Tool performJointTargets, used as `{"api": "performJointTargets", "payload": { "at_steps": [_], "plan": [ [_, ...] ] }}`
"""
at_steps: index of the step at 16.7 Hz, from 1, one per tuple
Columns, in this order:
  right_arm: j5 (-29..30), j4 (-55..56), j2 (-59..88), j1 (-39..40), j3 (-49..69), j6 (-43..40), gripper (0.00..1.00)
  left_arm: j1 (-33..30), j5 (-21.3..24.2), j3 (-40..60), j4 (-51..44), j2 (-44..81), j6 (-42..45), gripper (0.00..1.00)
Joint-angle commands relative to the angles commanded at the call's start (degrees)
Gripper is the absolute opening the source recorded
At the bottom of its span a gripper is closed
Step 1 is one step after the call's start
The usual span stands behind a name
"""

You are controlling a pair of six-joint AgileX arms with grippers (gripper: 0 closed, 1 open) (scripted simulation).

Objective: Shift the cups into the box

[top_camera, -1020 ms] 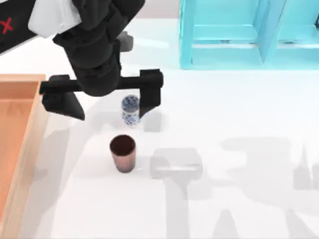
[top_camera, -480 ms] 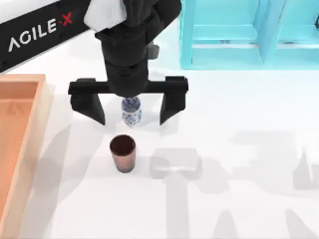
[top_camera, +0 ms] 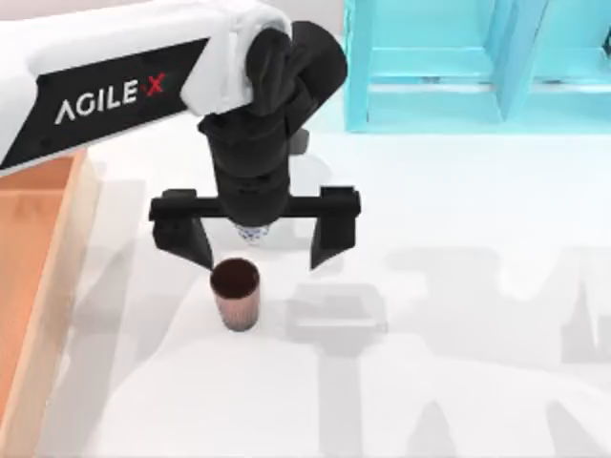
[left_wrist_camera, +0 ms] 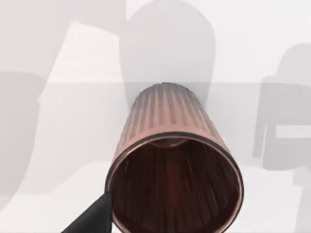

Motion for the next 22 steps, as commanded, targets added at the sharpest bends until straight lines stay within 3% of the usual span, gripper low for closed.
{"api": "performJointTargets", "payload": {
  "at_steps": [4,9,22],
  "plan": [
    [0.00,0.00,0.00,0.00,0.00,0.00,1.00,-0.04,0.01,-7.08,8.52,1.57,-0.02,1.00],
    [0.00,0.00,0.00,0.00,0.00,0.00,1.00,-0.04,0.01,-7.83,9.31,1.73,-0.01,1.00],
    [0.00,0.00,0.00,0.00,0.00,0.00,1.00,-0.04,0.01,-7.83,9.31,1.73,-0.01,0.02]
  ]
}}
